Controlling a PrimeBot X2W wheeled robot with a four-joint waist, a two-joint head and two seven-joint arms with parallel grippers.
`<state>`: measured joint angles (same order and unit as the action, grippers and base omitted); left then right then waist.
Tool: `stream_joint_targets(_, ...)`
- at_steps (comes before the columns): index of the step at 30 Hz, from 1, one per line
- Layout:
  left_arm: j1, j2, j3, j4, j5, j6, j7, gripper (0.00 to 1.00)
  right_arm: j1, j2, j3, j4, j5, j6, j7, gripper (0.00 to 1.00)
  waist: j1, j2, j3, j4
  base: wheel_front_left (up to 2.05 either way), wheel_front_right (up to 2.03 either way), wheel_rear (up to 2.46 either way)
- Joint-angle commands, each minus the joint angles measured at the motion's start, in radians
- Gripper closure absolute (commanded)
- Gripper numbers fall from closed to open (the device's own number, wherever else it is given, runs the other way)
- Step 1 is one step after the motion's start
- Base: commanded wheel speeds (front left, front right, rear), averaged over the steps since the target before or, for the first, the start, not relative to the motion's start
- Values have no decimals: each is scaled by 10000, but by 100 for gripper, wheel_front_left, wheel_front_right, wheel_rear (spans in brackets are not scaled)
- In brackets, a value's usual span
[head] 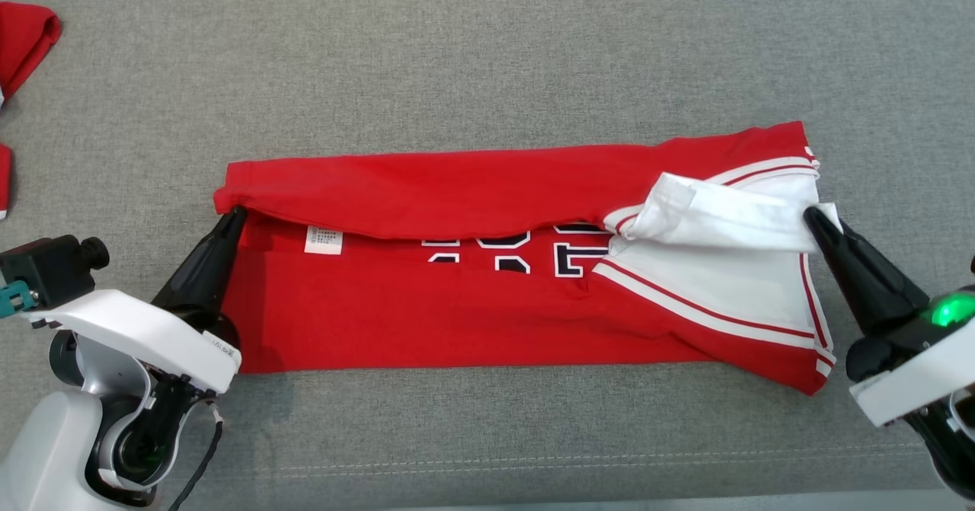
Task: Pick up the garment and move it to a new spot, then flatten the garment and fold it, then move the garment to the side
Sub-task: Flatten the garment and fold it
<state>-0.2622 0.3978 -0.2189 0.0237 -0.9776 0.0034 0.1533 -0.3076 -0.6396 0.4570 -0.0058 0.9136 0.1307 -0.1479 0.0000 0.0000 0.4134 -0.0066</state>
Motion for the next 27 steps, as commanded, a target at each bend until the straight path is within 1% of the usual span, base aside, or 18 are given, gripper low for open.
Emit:
stream_joint_targets(1,-56,371,525,-360,-16,118,-130,100,516,-146,-132,-436,-24,0,-161,100,0,0,-51,-48,0,0,0)
stream_joint_targets(4,122,380,530,-382,-98,206,-35,100,1119,19,-264,-623,-28,0,134,100,0,0,-106,-63,0,0,0)
stream_joint_targets(5,192,384,491,-345,-106,248,34,100,1261,78,-285,-623,-97,0,252,58,0,0,-123,-74,0,0,0)
stream_joint_targets(6,263,393,450,-303,-80,303,81,100,1400,166,-289,-606,-122,0,399,2,0,0,-144,-80,0,0,0)
stream_joint_targets(7,329,376,434,-254,-66,367,87,80,1524,265,-312,-585,-125,0,524,0,0,0,-173,-85,0,0,0)
stream_joint_targets(8,396,358,404,-211,-45,407,86,22,1632,341,-383,-561,-221,0,581,0,0,0,-212,-78,0,0,0)
stream_joint_targets(9,461,344,384,-178,-8,454,61,0,1763,414,-459,-529,-318,0,639,0,0,0,-257,-60,0,0,0)
stream_joint_targets(12,699,350,369,-169,202,616,-131,0,2201,604,-652,-558,-538,0,759,0,0,0,-416,-5,0,0,0)
stream_joint_targets(16,1094,532,420,-333,912,1067,-670,0,2830,810,-1044,-786,-751,0,788,0,0,0,-685,28,0,0,0)
stream_joint_targets(19,1423,596,487,-681,1478,1455,-1206,0,3167,1101,-1608,-1051,-914,0,437,0,0,0,-932,44,0,0,0)
stream_joint_targets(21,1539,629,467,-1001,1893,1674,-1545,0,3291,1327,-2363,-846,-1557,0,207,0,0,0,-1094,71,0,0,0)
stream_joint_targets(22,1570,669,413,-1141,2122,1774,-1654,0,3295,1515,-2616,-779,-1885,0,204,0,0,0,-1174,91,0,0,0)
stream_joint_targets(27,1378,731,88,-1680,3239,2165,-2275,0,2874,2937,-3811,-490,-3309,0,367,0,0,0,-1620,230,0,0,0)
